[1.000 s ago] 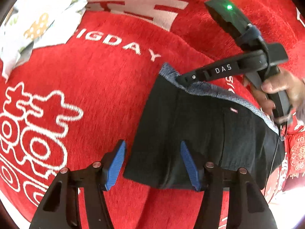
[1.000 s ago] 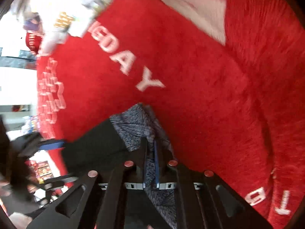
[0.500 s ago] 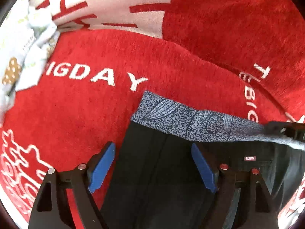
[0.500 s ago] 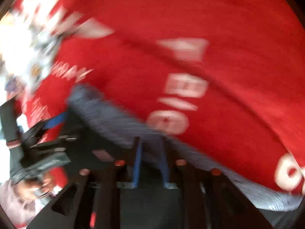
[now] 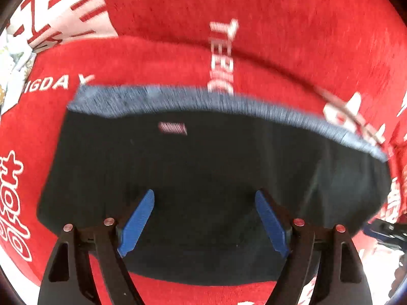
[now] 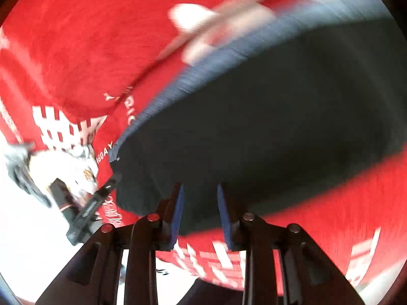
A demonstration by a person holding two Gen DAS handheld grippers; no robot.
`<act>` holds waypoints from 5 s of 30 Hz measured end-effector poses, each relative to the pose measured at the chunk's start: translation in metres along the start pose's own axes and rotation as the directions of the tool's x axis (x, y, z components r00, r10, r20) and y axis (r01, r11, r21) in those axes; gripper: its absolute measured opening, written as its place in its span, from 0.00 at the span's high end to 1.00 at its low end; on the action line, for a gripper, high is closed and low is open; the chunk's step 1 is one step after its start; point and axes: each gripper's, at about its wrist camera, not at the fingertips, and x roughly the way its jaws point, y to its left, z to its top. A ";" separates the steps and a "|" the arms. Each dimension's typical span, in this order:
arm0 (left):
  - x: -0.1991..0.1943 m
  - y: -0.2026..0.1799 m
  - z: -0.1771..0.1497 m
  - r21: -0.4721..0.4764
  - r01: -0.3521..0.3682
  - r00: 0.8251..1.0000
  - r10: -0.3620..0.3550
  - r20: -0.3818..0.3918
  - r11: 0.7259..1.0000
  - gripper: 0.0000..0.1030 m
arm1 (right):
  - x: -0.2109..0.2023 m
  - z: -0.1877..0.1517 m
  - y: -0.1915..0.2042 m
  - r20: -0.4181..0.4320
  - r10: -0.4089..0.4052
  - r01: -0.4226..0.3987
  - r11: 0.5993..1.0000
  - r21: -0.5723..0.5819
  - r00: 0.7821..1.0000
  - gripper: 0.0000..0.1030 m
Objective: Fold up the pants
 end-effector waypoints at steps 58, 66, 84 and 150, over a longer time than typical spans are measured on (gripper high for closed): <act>0.010 -0.134 -0.047 0.155 -0.090 0.991 0.104 -0.088 0.984 0.10 | -0.188 0.088 -0.255 0.440 -0.208 0.050 0.938 0.343 0.873 0.95; -0.016 -0.154 -0.007 0.172 -0.064 0.996 0.073 -0.050 0.983 0.10 | -0.210 0.068 -0.202 0.456 -0.239 0.141 0.961 0.238 0.857 0.81; 0.054 -0.213 0.088 0.163 -0.096 0.995 0.093 0.030 0.982 0.10 | -0.101 0.190 -0.094 0.360 -0.177 0.218 0.973 -0.076 0.916 0.91; 0.028 -0.336 -0.034 0.191 -0.148 0.984 0.164 -0.069 0.970 0.01 | -0.192 0.187 -0.173 0.361 -0.162 0.240 0.953 -0.183 0.918 0.71</act>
